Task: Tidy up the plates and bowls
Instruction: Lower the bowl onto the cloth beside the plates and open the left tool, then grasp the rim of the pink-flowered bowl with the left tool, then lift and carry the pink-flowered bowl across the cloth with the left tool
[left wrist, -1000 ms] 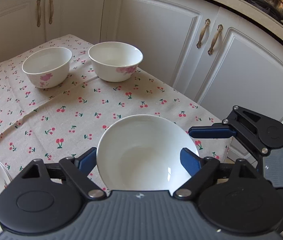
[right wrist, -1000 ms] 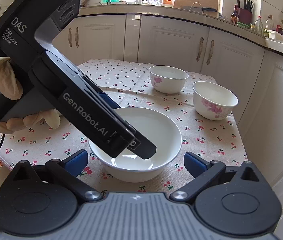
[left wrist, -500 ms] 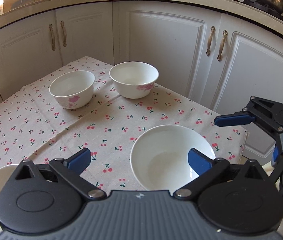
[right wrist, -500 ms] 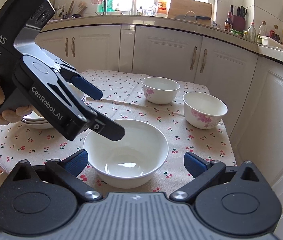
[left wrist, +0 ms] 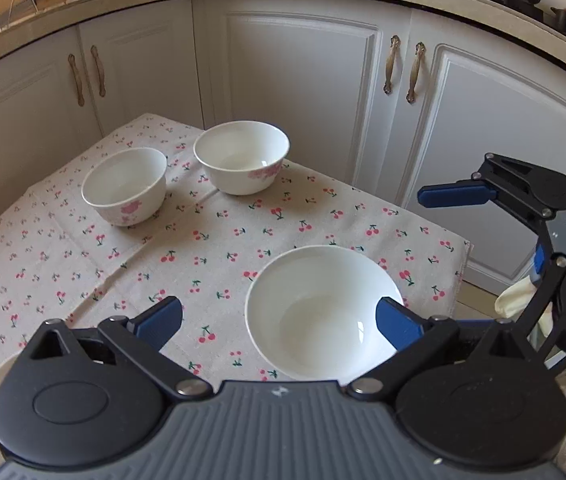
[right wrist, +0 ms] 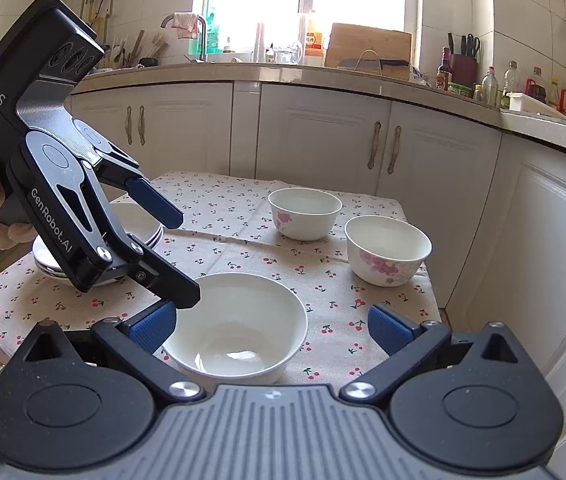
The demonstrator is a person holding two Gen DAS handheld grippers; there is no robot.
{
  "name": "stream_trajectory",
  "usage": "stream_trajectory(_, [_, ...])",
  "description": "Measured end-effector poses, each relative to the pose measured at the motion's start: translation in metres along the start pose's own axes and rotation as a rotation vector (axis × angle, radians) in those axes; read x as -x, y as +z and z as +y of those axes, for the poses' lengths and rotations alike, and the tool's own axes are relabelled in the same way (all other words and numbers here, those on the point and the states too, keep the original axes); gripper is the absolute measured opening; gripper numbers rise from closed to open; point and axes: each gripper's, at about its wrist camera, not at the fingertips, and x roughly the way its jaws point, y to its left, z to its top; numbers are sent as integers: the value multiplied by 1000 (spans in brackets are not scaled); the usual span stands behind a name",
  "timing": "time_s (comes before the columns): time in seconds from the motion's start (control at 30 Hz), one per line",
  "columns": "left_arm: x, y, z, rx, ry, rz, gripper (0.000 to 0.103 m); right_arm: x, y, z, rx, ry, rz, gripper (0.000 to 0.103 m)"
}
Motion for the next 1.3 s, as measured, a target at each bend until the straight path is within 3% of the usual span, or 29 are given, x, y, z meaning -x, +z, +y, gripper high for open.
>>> stream_trajectory(0.1, [-1,11,4,-35,70,-37,102,2,2,-6,13,-25,-10,103])
stream_trajectory(0.2, [-3,20,7,-62,89,-73,102,0,4,-15,16,-52,-10,103])
stream_trajectory(0.4, [-28,46,24,29,-15,-5,102,-16,3,-39,-15,-73,10,103])
stream_trajectory(0.67, [-68,78,34,20,3,-35,102,-49,2,-70,-21,-83,47,103])
stream_trajectory(1.03, [-135,122,45,-27,-25,22,102,-107,7,-112,2,-68,73,103])
stream_trajectory(1.3, [-167,137,47,-50,-45,46,99,-139,10,-121,37,-43,70,103])
